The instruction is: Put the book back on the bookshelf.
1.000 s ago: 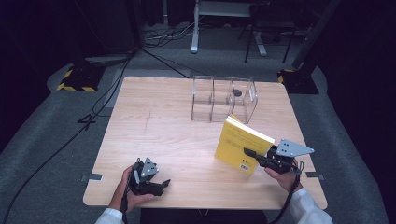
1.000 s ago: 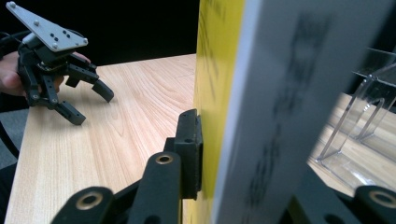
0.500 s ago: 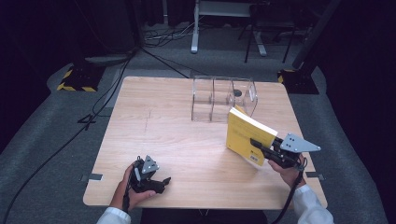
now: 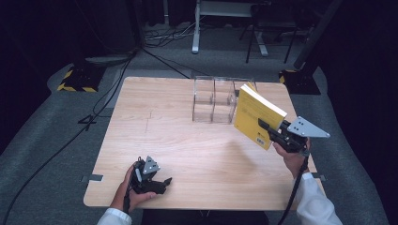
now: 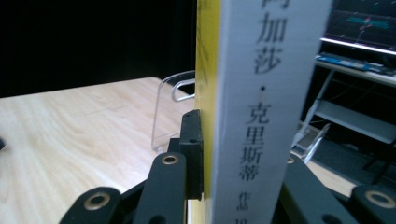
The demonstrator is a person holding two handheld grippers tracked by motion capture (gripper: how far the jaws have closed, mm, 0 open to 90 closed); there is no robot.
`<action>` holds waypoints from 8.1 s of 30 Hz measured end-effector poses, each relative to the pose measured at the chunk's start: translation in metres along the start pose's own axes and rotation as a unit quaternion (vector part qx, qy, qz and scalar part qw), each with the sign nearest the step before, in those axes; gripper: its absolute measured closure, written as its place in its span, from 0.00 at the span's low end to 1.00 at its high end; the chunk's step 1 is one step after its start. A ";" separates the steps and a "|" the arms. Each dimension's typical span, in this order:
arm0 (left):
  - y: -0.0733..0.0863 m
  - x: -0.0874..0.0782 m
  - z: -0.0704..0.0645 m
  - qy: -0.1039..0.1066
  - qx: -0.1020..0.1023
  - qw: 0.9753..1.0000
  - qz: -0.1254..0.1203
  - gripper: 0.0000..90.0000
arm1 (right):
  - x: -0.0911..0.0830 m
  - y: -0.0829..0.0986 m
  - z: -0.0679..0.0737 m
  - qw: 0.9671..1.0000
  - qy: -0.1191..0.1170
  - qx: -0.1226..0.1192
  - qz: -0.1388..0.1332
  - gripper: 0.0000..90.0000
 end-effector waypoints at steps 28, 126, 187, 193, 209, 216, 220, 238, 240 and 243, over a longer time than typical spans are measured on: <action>0.000 0.000 0.001 -0.006 -0.003 1.000 -0.001 0.17 | 0.047 -0.034 -0.045 0.994 0.108 0.017 -0.002 0.84; 0.001 -0.001 0.000 -0.006 -0.006 1.000 0.000 0.17 | 0.103 0.043 -0.048 0.987 0.125 0.036 0.097 0.72; 0.000 0.000 0.000 -0.004 -0.006 1.000 0.000 0.17 | 0.002 0.055 0.002 0.959 -0.035 -0.104 0.262 0.31; 0.000 0.000 0.000 -0.004 -0.006 1.000 0.000 0.17 | -0.010 0.071 0.005 0.957 -0.034 -0.102 0.270 0.30; 0.000 0.000 0.000 -0.006 -0.006 1.000 -0.001 0.17 | -0.050 0.107 0.005 0.955 -0.041 -0.094 0.277 0.29; 0.000 0.000 0.000 -0.005 -0.007 1.000 -0.001 0.17 | -0.069 0.131 0.000 0.960 -0.035 -0.055 0.273 0.28; 0.000 0.000 0.000 -0.005 -0.007 1.000 -0.001 0.17 | -0.080 0.147 -0.005 0.961 -0.026 -0.025 0.276 0.28; 0.001 0.000 0.000 -0.008 -0.005 1.000 -0.002 0.17 | -0.123 0.187 -0.023 0.954 0.018 0.100 0.282 0.24; 0.001 0.000 0.000 -0.008 -0.005 1.000 -0.002 0.17 | -0.123 0.188 -0.024 0.953 0.016 0.108 0.282 0.23; 0.001 0.000 0.000 -0.008 -0.006 1.000 -0.003 0.17 | -0.123 0.188 -0.024 0.953 0.011 0.104 0.283 0.22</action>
Point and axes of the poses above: each handheld gripper's, and its own axes: x roughly forward along the jaws, y roughly out of its underside, z roughly to its left, the point moved 6 cm from there along x, roughly forward along the jaws, and after that the axes turned 2 degrees about -z, right-handed, at the moved point
